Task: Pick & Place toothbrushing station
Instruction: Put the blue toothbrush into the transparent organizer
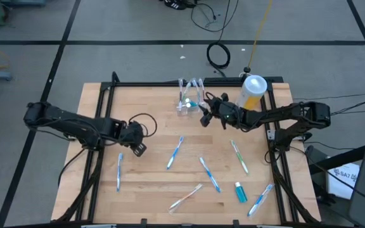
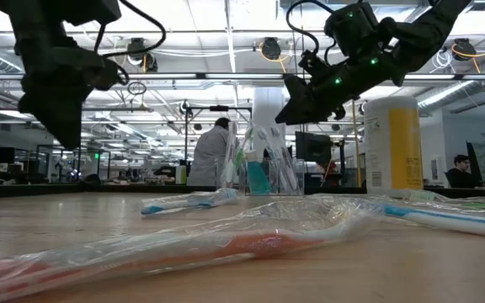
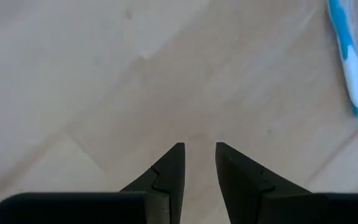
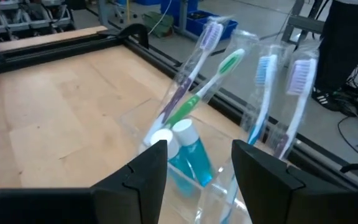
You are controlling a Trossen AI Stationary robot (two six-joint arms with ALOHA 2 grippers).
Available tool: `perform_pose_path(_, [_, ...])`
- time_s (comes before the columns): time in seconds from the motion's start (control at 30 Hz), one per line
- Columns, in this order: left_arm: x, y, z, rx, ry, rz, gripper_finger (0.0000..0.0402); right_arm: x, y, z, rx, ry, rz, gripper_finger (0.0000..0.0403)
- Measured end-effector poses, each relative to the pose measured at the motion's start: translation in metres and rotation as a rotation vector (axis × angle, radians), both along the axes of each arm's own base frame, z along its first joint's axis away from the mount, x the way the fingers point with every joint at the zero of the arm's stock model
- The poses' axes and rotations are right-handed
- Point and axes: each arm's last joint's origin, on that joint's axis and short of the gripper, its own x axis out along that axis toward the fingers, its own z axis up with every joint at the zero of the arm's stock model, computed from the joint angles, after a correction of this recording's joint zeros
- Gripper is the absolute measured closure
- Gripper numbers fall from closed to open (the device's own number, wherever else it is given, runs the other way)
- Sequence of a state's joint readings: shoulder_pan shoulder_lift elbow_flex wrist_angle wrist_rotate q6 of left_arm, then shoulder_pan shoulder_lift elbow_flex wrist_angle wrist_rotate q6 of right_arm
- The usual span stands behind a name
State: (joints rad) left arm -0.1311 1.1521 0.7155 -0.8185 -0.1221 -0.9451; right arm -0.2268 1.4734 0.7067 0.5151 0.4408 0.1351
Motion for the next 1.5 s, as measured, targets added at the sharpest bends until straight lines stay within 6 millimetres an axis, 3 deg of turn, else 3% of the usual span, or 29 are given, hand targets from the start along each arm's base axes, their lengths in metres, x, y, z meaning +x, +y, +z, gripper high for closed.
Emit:
perform_pose_path(0.23, [-0.008,-0.017,-0.003,-0.198,0.078,0.22,0.0309,-0.002,0.0,-0.005,0.015,0.052,-0.001,0.0232])
perform_pose_path(0.53, [-0.018,-0.049,-0.005,-0.288,0.121,0.399,0.0309,-0.002,0.0,-0.005,0.015,0.054,-0.001,0.0232])
perform_pose_path(0.73, [-0.029,-0.065,-0.006,-0.261,0.129,0.483,0.0309,-0.002,0.0,-0.005,0.015,0.054,-0.001,0.0232])
perform_pose_path(1.17, [-0.04,-0.093,-0.035,-0.168,0.387,0.544,0.0309,-0.002,0.0,-0.005,0.016,0.058,-0.001,0.0232])
perform_pose_path(1.5, [-0.053,-0.094,-0.057,-0.098,0.456,0.582,0.0309,-0.003,0.001,-0.008,0.027,0.087,-0.002,0.0232])
